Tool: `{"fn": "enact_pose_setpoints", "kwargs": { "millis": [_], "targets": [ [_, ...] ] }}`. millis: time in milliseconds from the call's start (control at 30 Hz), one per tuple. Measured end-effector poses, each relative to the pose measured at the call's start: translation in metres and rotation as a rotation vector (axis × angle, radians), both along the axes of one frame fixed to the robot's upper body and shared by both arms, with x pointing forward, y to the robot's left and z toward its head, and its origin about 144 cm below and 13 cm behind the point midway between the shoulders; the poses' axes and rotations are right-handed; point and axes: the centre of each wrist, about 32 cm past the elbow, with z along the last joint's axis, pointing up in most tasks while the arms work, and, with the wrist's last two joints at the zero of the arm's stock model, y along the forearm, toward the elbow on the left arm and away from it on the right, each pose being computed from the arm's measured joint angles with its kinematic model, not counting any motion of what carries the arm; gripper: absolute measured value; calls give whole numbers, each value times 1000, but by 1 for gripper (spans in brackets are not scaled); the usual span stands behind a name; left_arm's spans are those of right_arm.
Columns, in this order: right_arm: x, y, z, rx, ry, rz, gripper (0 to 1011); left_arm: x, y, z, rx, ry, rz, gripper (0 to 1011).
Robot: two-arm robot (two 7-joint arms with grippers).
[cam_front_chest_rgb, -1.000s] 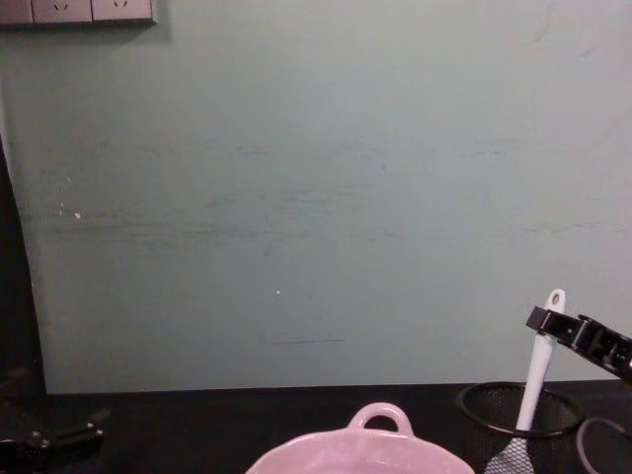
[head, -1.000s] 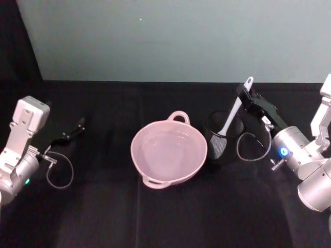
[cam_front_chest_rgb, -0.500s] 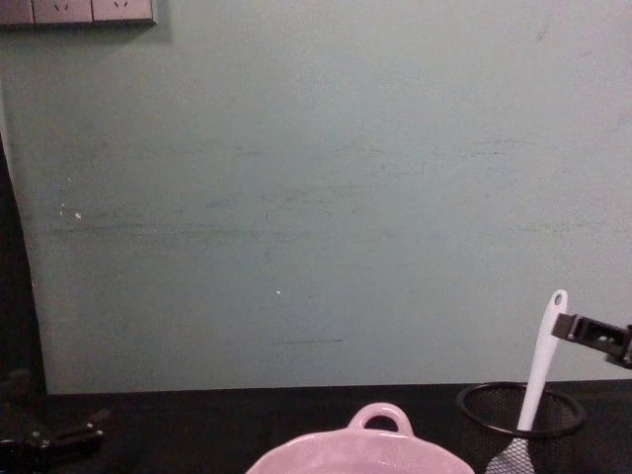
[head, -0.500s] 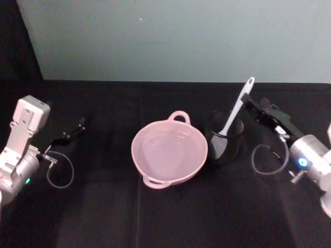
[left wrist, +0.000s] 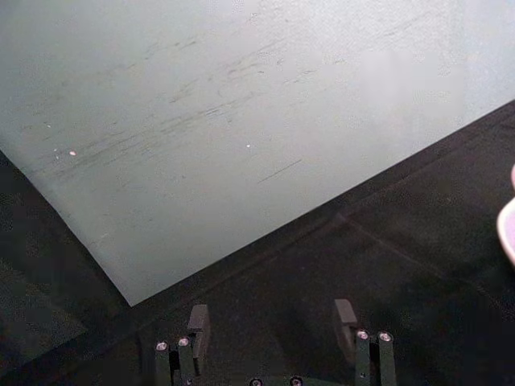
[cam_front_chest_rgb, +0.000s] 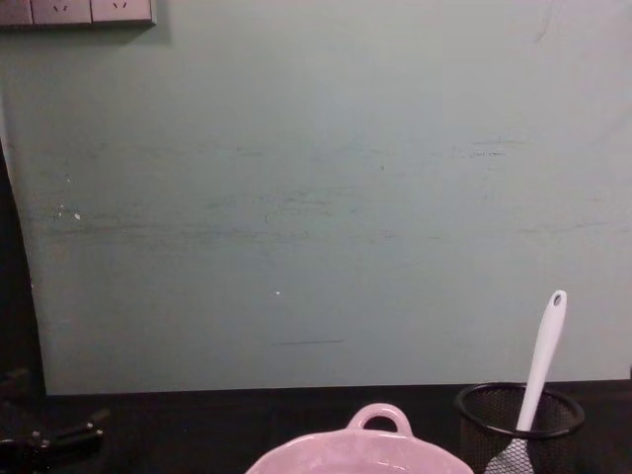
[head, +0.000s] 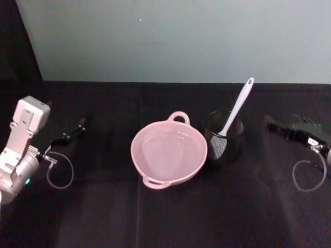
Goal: Use the one hand to pick up the spoon and stir the clear water in the bowl.
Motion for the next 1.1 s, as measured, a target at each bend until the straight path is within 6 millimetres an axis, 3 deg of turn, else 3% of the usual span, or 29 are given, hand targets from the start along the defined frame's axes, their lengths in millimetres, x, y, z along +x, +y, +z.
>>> {"fn": "enact_pose_setpoints", "kwargs": {
  "millis": [167, 367, 600, 1100],
  "targets": [
    [15, 2, -18, -117, 2, -16, 1002, 0, 0, 0, 0, 0, 0, 1011],
    [37, 17, -58, -206, -187, -24, 1002, 0, 0, 0, 0, 0, 0, 1011],
    [49, 28, -81, -295, -325, -51, 1002, 0, 0, 0, 0, 0, 0, 1011],
    [50, 35, -86, -378, -358, -44, 1002, 0, 0, 0, 0, 0, 0, 1011]
  ]
}}
